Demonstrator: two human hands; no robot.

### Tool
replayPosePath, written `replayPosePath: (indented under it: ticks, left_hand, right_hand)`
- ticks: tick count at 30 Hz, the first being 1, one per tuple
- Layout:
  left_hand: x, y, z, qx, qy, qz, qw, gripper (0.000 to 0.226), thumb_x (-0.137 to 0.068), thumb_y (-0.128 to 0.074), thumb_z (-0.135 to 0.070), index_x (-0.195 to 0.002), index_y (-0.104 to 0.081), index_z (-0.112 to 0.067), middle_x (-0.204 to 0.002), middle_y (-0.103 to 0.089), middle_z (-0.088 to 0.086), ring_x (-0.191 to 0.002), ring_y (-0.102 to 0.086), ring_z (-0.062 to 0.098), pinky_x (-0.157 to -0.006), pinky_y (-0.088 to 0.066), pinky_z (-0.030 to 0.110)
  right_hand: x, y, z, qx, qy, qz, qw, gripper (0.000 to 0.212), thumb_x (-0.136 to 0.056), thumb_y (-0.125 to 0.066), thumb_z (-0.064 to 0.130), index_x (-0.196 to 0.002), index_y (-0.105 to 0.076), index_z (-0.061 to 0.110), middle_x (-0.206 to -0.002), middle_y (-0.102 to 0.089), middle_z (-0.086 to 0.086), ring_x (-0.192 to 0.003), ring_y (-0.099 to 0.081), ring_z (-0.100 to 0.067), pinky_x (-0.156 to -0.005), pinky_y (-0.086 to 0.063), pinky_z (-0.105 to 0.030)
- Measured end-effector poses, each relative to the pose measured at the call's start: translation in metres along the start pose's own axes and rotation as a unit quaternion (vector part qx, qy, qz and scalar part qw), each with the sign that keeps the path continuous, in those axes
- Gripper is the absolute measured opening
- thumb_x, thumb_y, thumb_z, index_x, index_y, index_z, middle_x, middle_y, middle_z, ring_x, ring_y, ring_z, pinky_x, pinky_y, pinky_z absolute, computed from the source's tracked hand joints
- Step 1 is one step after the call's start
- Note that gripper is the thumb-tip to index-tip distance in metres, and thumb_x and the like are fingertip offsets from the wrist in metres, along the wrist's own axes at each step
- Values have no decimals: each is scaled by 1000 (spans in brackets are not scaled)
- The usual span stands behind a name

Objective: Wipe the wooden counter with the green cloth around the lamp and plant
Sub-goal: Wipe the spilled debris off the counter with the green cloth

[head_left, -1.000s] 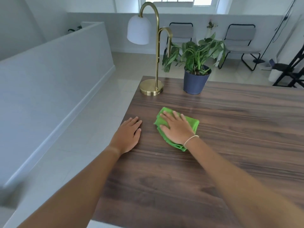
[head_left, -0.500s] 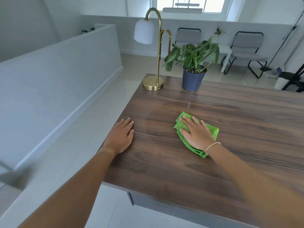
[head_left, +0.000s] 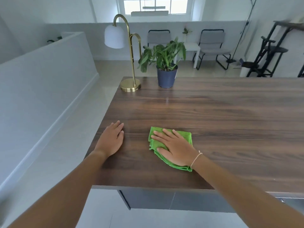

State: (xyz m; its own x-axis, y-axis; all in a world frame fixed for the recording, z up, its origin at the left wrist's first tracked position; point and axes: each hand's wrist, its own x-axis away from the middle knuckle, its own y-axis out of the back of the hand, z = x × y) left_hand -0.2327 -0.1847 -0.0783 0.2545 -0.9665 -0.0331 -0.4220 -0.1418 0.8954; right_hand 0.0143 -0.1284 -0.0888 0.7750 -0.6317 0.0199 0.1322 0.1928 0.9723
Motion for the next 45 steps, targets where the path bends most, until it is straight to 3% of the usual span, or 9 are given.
replayPosePath:
  ticks: [3, 6, 10, 15, 20, 24, 33, 42, 45]
  left_hand:
    - [-7, -10, -21, 16, -48, 16, 999, 45, -99, -34, -20, -143, -33, -10, -156, -23, 4, -146, -15, 20, -118, -9, 30]
    - [-12, -23, -40, 18, -94, 34, 995, 45, -98, -34, -20, -143, -34, -10, -156, -23, 4, -146, -15, 20, -117, -7, 28]
    - [-18, -35, -58, 25, -120, 40, 992, 46, -98, -35, -20, -143, -34, -10, -156, -23, 4, -146, -15, 21, -118, -8, 30]
    - [-24, -45, -72, 16, -117, 45, 992, 46, -98, -35, -20, -143, -33, -9, -156, -24, 7, -146, -16, 23, -118, -8, 33]
    - [-27, -55, -89, 20, -100, 42, 994, 46, -98, -35, -20, -142, -34, -8, -156, -23, 9, -146, -15, 25, -119, -8, 35]
    - [-26, -67, -104, -29, -109, 42, 993, 47, -98, -34, -22, -143, -33, -8, -156, -23, 9, -145, -17, 27, -118, -10, 37]
    - [-24, -75, -110, -76, -103, 32, 991, 48, -99, -32, -24, -145, -29, -11, -157, -21, 4, -146, -14, 23, -118, -8, 33]
    - [-23, -75, -108, -67, -97, 35, 992, 48, -99, -33, -25, -145, -29, -13, -157, -21, 2, -146, -13, 20, -119, -7, 32]
    - [-22, -74, -109, -67, -95, 30, 993, 48, -98, -33, -25, -145, -29, -14, -156, -22, 2, -146, -14, 20, -119, -7, 32]
  right_hand:
    - [29, 9, -48, -11, -119, -17, 993, 79, -76, -3, 64, -148, -16, 36, -158, -11, 18, -148, -4, -13, -119, 2, -37]
    - [43, 19, -91, 4, -265, -24, 964, 62, -92, -19, 57, -149, -13, 34, -159, -8, 13, -148, -4, -16, -118, 1, -39]
    - [19, 19, -86, 3, -347, -30, 937, 58, -97, -21, 47, -151, -10, 28, -160, -4, 9, -148, 0, -23, -119, 1, -46]
    - [19, 5, -30, 8, -193, -12, 981, 56, -98, -20, 48, -151, -9, 31, -160, -4, 11, -148, 2, -21, -119, 5, -43]
    - [84, 6, -48, 16, -105, -17, 994, 66, -88, -7, 59, -149, -12, 35, -159, -7, 17, -147, 1, -13, -116, 10, -33]
    - [131, 18, -101, 11, -152, -20, 988, 85, -74, 4, 77, -148, -14, 37, -157, -9, 19, -147, -1, -10, -117, 5, -34]
    - [88, 38, -178, 13, -356, -27, 934, 58, -98, -21, 48, -151, -9, 28, -161, -3, 9, -148, 1, -23, -119, 1, -45]
    - [110, 23, -128, 13, -65, -8, 998, 63, -91, -13, 59, -149, -13, 35, -158, -5, 18, -145, 3, -9, -118, 8, -35]
    - [133, 33, -164, -2, -57, 4, 998, 75, -80, -6, 71, -147, -14, 39, -150, -1, 27, -143, 4, -4, -115, 10, -28]
